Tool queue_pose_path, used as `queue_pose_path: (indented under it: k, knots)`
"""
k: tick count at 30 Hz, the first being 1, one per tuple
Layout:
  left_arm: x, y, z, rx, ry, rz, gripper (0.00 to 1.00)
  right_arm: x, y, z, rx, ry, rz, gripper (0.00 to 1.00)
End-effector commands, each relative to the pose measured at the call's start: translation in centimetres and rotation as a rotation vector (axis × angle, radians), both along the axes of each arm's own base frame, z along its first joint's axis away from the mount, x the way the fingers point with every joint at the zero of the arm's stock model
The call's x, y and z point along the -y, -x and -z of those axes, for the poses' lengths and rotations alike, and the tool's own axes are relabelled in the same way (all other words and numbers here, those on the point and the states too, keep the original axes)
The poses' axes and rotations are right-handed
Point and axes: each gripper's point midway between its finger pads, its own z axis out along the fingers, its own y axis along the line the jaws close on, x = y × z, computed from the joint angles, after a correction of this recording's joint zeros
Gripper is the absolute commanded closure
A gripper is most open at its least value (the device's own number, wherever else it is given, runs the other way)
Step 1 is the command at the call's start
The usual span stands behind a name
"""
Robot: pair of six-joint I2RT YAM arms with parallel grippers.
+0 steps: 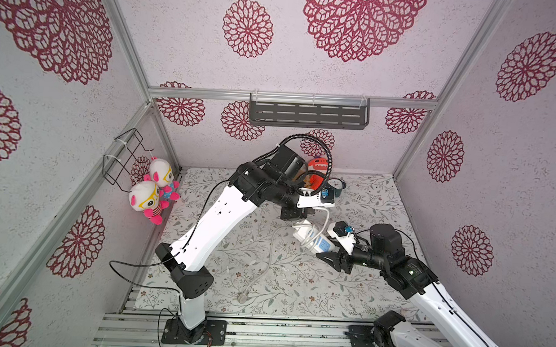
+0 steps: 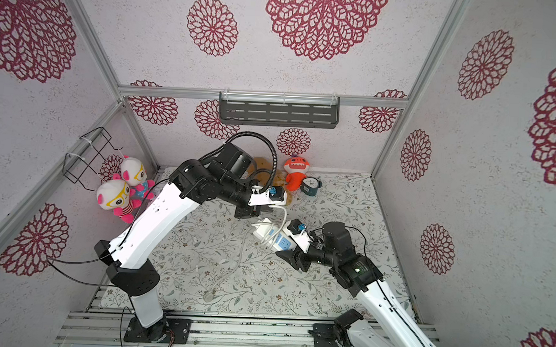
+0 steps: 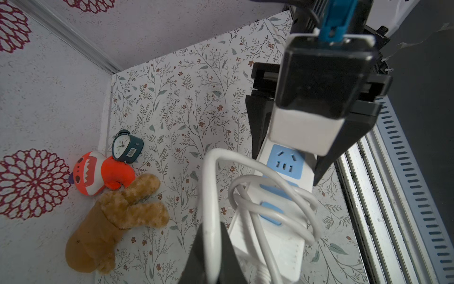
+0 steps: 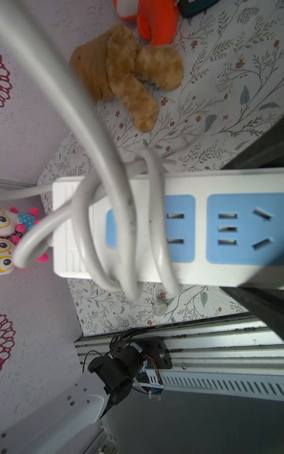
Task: Wrap the cord around the power strip
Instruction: Wrap the power cord around the power strip.
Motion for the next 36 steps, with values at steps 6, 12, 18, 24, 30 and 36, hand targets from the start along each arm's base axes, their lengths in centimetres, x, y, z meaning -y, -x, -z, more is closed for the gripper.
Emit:
queue_pose_path:
  k: [6, 12, 18, 24, 30, 36]
  knots:
    - [0.1, -1.4, 1.5, -0.124, 0.041, 0.022, 1.00, -0.5, 2.3, -7.3, 0.198, -0.227, -0.081, 1.00]
    - [0.0, -2.5, 2.8, -0.241, 0.094, 0.014, 1.00, 0.5, 2.5, -10.4, 0.318, -0.299, -0.031, 1.00]
    - [-0.2, -3.5, 4.2, -0.333, 0.176, -0.018, 0.98, 2.2, 2.1, -13.1, 0.428, -0.368, 0.076, 1.00]
    - [1.0, -3.4, 3.9, -0.378, 0.333, -0.016, 0.87, 3.2, 0.1, -13.6, 0.474, -0.390, 0.196, 1.00]
    - [2.1, -3.5, 4.0, -0.426, 0.497, -0.014, 0.76, 3.1, -0.9, -15.0, 0.514, -0.441, 0.224, 1.00]
    - [3.2, -5.0, 4.7, -0.459, 0.622, -0.061, 0.67, 2.3, -1.5, -15.3, 0.493, -0.441, 0.209, 1.00]
